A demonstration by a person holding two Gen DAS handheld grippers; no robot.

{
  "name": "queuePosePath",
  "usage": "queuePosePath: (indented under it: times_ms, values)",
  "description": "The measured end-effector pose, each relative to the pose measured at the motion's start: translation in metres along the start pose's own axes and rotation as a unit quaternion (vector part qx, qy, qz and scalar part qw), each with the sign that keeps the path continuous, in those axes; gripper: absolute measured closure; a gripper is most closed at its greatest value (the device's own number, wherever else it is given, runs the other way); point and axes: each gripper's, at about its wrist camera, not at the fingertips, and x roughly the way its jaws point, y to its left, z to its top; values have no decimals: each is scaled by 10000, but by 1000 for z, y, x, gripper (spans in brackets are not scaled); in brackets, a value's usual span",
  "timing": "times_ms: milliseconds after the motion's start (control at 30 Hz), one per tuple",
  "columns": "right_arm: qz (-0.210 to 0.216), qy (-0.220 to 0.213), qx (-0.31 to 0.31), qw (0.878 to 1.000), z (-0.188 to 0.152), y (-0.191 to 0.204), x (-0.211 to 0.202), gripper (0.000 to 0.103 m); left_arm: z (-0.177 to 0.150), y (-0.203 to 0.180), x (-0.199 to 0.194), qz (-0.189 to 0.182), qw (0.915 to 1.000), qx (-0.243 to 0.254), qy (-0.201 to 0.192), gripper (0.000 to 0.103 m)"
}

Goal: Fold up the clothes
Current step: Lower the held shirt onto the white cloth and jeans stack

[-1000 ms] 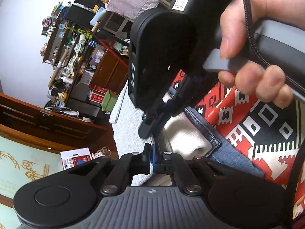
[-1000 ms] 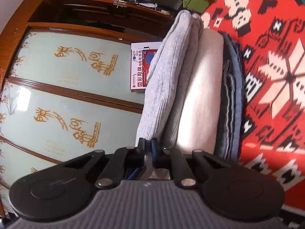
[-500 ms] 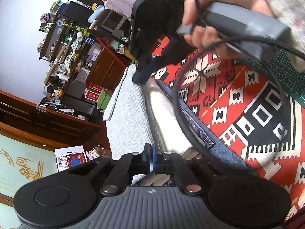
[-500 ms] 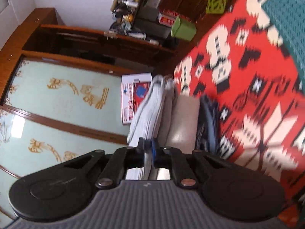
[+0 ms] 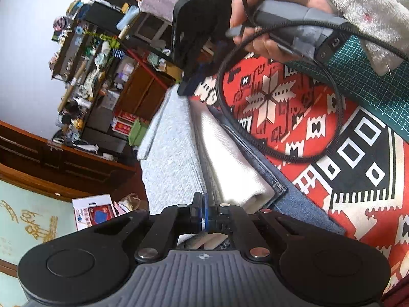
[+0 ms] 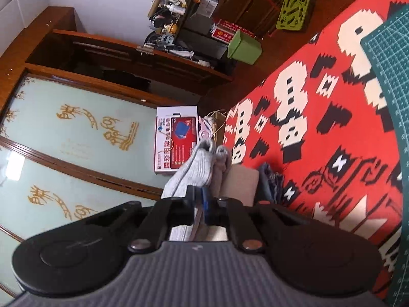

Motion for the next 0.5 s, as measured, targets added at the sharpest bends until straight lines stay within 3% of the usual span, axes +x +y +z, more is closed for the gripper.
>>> queuePosePath:
  times_ms: [233,500]
  values:
    - [-91,41,-288,9995,-3,0,-27,95,2,0,-4,33,9998,-196,-18,98]
    - [-325,390,-730,9960,-40,11,-61,93,1,-5,-19,27,9996,-254,-115,96]
